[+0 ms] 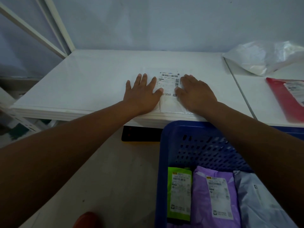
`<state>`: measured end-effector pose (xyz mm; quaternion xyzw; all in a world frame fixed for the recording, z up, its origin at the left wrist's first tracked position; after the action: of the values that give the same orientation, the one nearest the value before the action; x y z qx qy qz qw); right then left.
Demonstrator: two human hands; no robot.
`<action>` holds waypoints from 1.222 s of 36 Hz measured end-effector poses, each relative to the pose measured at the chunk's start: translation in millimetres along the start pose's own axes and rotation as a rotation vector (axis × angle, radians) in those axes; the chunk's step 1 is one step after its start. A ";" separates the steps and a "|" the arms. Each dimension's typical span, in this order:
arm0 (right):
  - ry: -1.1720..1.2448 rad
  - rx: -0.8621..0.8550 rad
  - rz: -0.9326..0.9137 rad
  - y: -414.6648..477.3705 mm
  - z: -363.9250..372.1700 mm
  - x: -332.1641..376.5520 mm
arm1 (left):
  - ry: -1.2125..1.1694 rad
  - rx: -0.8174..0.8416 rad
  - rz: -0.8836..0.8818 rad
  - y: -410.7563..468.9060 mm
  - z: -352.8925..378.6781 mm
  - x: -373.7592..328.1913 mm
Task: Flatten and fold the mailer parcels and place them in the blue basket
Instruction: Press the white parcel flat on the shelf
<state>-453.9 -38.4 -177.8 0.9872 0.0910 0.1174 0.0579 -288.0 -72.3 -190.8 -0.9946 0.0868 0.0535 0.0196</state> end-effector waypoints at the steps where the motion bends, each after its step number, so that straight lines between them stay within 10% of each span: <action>1: 0.000 -0.017 -0.010 0.0 -0.8 0.3 | 0.003 0.000 0.002 -0.2 -0.1 -0.4; 44: -0.041 -0.119 -0.094 -4.5 -10.6 11.7 | -0.065 -0.116 0.070 -4.1 -9.6 -6.1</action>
<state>-446.0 -30.8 -165.6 0.9789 0.1286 0.0996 0.1239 -292.4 -67.7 -180.5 -0.9882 0.1175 0.0913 -0.0371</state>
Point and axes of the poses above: each hand's wrist, its own y-axis towards the middle knuckle, its own z-axis out of the palm, x = y × z, the point moved 9 cm from there along y, towards the middle knuckle, and after that the axes turned 10 degrees about -z, right-handed, at the moved point
